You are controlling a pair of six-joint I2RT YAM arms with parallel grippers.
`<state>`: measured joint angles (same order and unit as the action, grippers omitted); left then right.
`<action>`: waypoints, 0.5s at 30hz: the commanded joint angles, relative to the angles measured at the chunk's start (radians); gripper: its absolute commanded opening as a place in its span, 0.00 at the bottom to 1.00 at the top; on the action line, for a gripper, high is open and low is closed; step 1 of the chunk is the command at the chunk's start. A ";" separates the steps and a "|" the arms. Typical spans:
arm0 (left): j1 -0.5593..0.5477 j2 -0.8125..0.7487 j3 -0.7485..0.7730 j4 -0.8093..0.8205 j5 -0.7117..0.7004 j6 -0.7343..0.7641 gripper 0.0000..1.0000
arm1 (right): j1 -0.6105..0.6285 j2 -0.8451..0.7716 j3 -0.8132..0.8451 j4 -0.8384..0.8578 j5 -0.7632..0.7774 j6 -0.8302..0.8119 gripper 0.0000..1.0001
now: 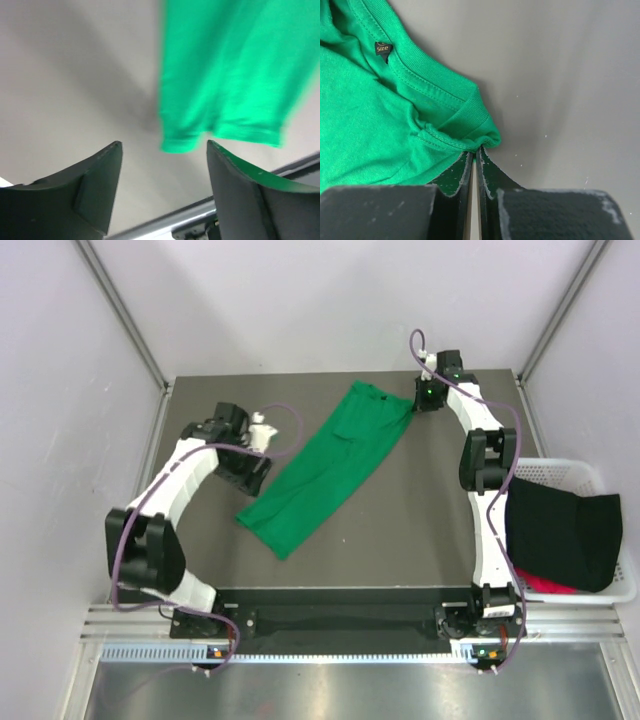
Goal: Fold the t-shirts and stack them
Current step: Fold the tshirt
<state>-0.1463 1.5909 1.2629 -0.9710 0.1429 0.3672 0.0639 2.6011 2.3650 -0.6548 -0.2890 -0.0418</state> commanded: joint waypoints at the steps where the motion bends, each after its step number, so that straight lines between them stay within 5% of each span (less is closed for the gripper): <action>1: -0.186 -0.109 0.032 -0.021 0.020 -0.022 0.71 | 0.007 -0.010 0.002 0.049 0.036 -0.017 0.02; 6: -0.337 -0.115 -0.103 -0.037 0.044 0.021 0.54 | 0.008 -0.025 -0.035 0.057 0.034 -0.021 0.02; 15: -0.499 -0.057 -0.151 -0.043 0.004 -0.001 0.61 | 0.008 -0.041 -0.059 0.057 0.025 -0.021 0.02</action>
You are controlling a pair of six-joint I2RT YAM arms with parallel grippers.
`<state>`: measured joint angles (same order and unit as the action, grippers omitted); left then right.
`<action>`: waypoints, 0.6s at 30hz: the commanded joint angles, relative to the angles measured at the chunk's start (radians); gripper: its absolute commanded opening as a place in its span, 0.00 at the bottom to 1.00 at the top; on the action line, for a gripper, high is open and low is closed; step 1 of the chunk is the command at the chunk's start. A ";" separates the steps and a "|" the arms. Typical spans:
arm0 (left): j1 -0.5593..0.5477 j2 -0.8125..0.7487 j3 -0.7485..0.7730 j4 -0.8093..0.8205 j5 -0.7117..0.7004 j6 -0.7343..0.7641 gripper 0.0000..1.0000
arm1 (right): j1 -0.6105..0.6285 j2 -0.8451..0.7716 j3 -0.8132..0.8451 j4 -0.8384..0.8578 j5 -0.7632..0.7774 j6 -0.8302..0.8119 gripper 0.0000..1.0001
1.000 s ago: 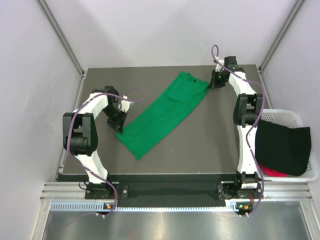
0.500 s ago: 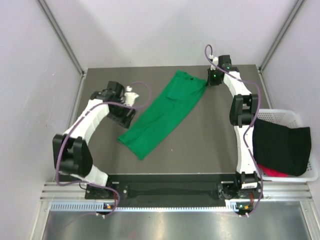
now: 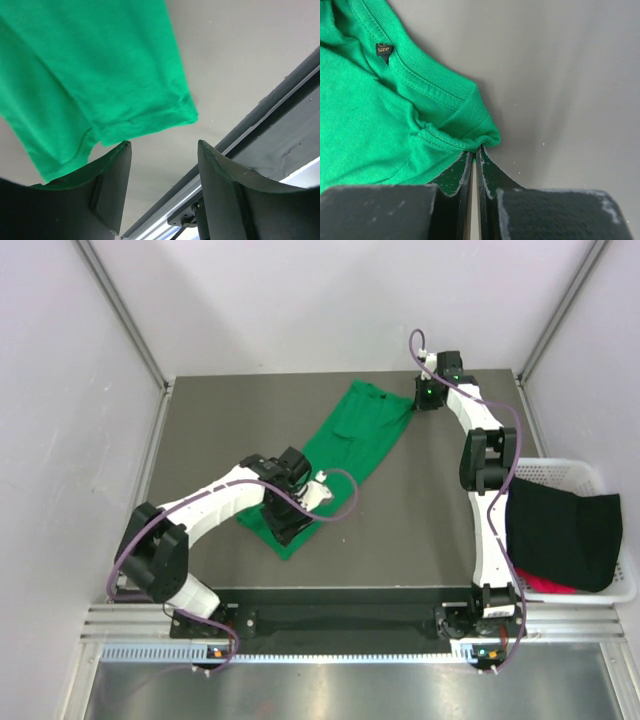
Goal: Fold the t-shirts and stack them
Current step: Fold the tshirt
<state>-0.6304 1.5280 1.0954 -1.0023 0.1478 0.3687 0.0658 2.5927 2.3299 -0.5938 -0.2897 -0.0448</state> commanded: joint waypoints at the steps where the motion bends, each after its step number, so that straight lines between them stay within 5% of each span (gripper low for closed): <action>1: -0.020 0.012 0.012 -0.013 0.009 -0.002 0.61 | 0.006 -0.032 -0.024 -0.003 0.027 -0.021 0.02; 18: -0.107 0.219 -0.031 0.091 -0.002 -0.034 0.58 | 0.006 -0.025 -0.023 -0.001 0.024 -0.024 0.01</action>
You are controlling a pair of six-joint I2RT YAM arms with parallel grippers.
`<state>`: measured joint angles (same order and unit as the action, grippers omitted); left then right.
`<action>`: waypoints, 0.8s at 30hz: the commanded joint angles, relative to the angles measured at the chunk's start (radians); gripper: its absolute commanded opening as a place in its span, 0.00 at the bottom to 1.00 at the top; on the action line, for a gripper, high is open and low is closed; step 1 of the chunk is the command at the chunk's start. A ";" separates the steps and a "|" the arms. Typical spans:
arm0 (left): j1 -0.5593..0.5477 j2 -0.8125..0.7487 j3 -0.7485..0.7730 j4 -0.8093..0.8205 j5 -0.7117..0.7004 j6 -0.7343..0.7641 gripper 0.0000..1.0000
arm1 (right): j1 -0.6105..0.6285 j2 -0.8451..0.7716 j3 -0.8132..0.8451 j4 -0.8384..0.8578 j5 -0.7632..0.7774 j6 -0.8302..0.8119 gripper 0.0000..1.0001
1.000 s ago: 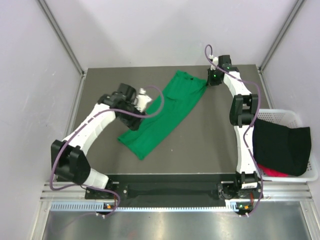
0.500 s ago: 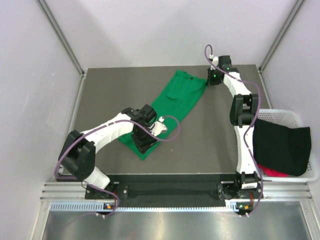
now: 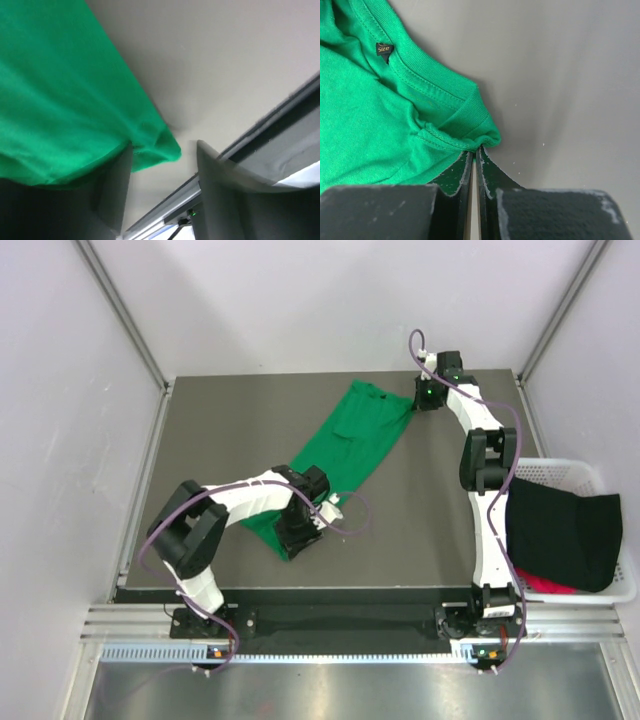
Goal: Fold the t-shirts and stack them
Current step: Fold the tshirt
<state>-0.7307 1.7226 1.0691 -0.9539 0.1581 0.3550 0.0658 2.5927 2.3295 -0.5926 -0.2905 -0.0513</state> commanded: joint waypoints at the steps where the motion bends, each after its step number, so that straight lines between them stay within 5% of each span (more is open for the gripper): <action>1: -0.009 0.035 0.000 0.044 -0.011 -0.024 0.37 | 0.006 -0.023 -0.022 -0.004 0.027 -0.018 0.01; 5: -0.038 0.081 0.023 0.038 -0.002 -0.024 0.00 | 0.008 -0.003 0.002 -0.001 0.028 -0.019 0.01; 12: -0.157 0.166 0.112 0.000 0.072 -0.013 0.00 | 0.014 0.041 0.064 0.052 0.043 -0.032 0.00; 24: -0.320 0.377 0.497 -0.103 0.215 0.001 0.00 | 0.023 0.037 0.079 0.092 0.048 -0.051 0.00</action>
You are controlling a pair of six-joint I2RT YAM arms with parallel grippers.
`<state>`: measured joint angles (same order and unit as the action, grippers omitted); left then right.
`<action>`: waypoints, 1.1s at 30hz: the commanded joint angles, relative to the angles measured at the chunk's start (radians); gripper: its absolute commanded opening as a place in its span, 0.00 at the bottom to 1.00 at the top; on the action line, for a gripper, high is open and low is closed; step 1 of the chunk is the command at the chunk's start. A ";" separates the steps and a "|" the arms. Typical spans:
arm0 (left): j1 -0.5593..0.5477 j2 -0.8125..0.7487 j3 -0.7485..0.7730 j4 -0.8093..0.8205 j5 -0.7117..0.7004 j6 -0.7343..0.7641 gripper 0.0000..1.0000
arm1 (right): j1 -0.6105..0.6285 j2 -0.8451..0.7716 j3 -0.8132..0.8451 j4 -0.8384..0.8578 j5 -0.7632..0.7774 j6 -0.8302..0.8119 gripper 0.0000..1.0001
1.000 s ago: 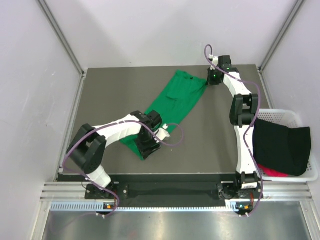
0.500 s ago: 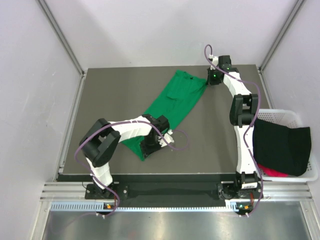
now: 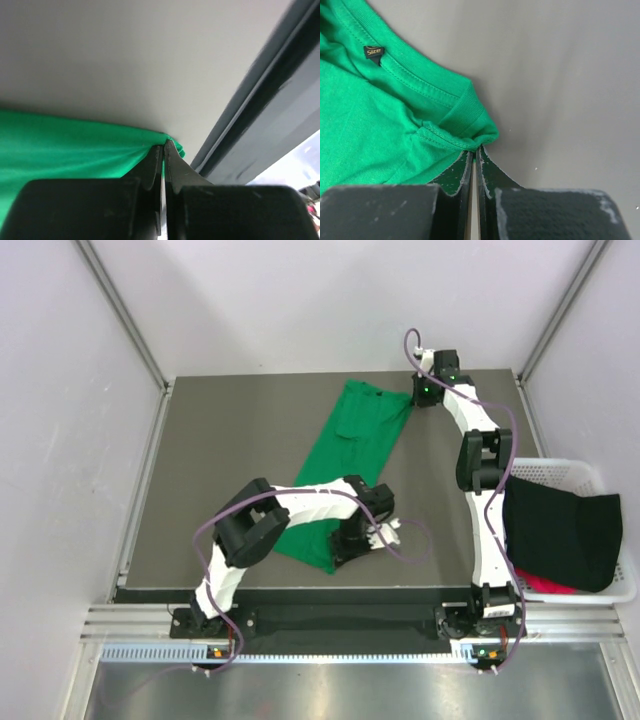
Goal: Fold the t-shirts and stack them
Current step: Fold the tshirt
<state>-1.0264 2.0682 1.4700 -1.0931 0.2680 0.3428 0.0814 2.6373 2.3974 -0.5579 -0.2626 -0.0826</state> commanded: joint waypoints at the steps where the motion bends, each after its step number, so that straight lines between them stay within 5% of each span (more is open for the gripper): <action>1: -0.038 0.050 0.114 0.032 0.109 0.013 0.00 | 0.008 -0.011 0.014 0.062 0.023 -0.020 0.00; 9: -0.109 0.113 0.251 -0.019 0.149 0.004 0.00 | 0.011 -0.017 0.009 0.115 0.040 -0.008 0.01; 13: -0.115 0.035 0.243 -0.034 0.134 0.007 0.01 | 0.000 -0.141 -0.131 0.228 0.049 0.024 0.45; 14: -0.115 0.009 0.248 -0.045 0.132 0.012 0.07 | -0.005 -0.172 -0.165 0.292 0.051 0.030 0.50; 15: -0.115 -0.043 0.256 -0.051 0.128 0.018 0.29 | -0.008 -0.195 -0.196 0.308 0.056 0.033 0.54; 16: -0.115 -0.069 0.265 -0.053 0.122 0.016 0.35 | -0.009 -0.226 -0.195 0.308 0.069 0.034 0.54; 20: -0.109 -0.181 0.366 -0.080 0.073 0.015 0.51 | -0.011 -0.334 -0.225 0.241 0.080 0.056 0.55; 23: -0.072 -0.256 0.388 -0.071 0.020 0.019 0.60 | -0.012 -0.498 -0.403 0.227 0.050 0.076 0.55; 26: 0.049 -0.309 0.348 -0.044 0.040 -0.011 0.61 | -0.014 -0.684 -0.648 0.217 -0.030 0.125 0.54; 29: 0.295 -0.405 0.244 0.075 0.153 -0.082 0.66 | -0.015 -0.863 -0.921 0.165 -0.209 0.153 0.53; 33: 0.489 -0.544 0.046 0.232 0.180 -0.215 0.74 | -0.020 -0.915 -1.107 0.055 -0.390 0.225 0.51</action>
<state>-0.6514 1.6276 1.6398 -0.9752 0.3946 0.2523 0.0669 1.7199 1.4227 -0.3950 -0.4416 0.0669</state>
